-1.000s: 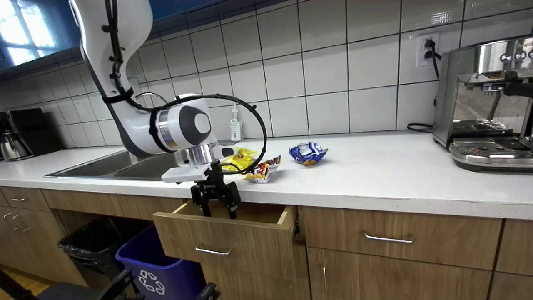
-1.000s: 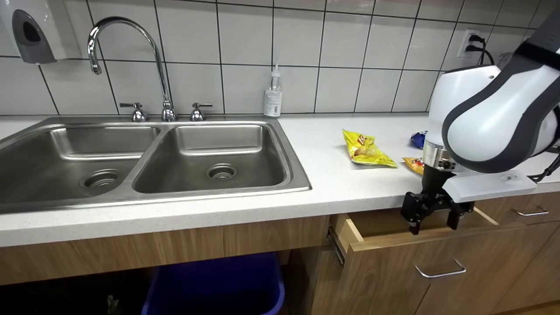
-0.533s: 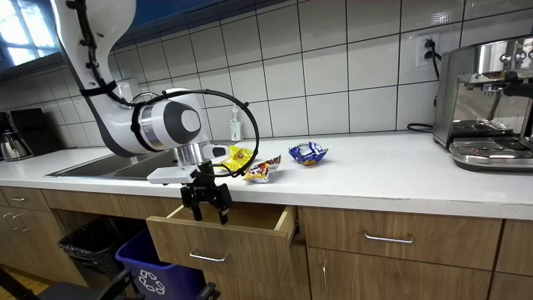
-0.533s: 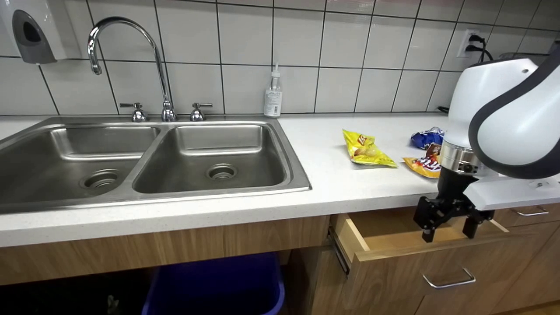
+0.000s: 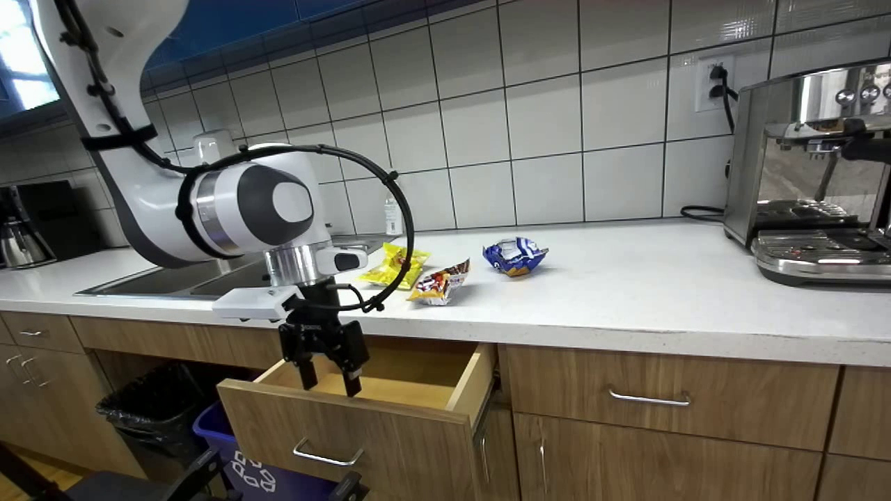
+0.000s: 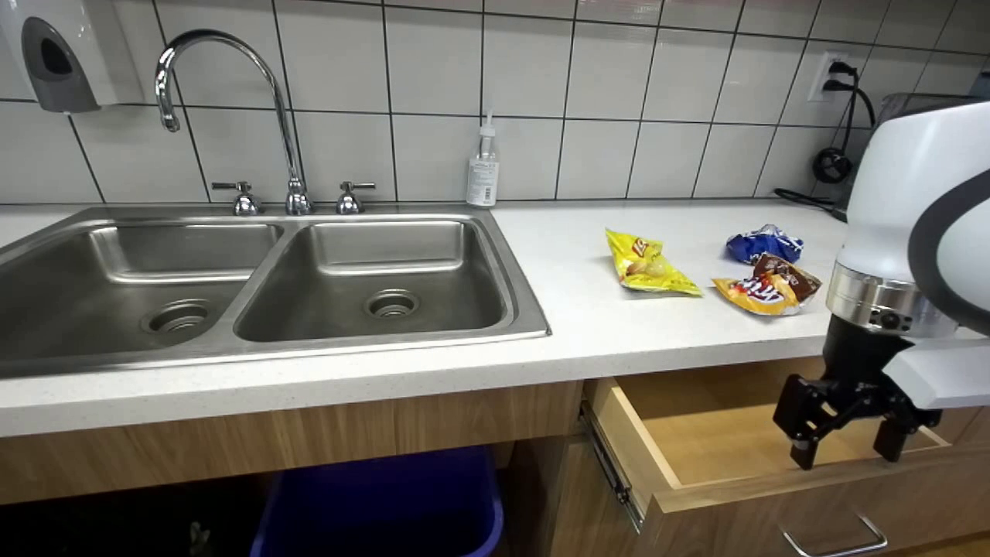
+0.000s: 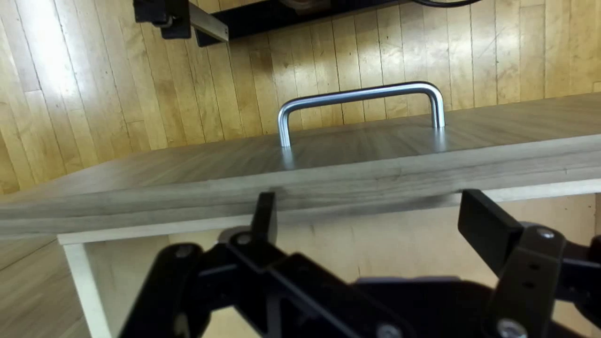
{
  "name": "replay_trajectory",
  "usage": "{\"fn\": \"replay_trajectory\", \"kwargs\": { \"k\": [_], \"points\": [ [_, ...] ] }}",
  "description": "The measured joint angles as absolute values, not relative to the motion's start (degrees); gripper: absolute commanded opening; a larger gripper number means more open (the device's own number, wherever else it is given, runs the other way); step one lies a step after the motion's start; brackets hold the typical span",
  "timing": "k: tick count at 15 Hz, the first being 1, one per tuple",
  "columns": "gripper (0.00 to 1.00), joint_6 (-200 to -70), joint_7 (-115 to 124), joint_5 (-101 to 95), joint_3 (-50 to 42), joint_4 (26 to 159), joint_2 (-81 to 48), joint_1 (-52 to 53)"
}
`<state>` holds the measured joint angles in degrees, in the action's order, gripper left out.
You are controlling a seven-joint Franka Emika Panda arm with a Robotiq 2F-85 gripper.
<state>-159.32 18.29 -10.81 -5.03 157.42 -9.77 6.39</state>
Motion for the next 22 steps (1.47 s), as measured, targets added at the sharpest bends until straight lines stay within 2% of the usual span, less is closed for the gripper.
{"fn": "replay_trajectory", "kwargs": {
  "k": [22],
  "points": [
    [1.0, -158.49, 18.38, -10.73, -5.46, 158.87, -7.64, 5.33]
  ]
}}
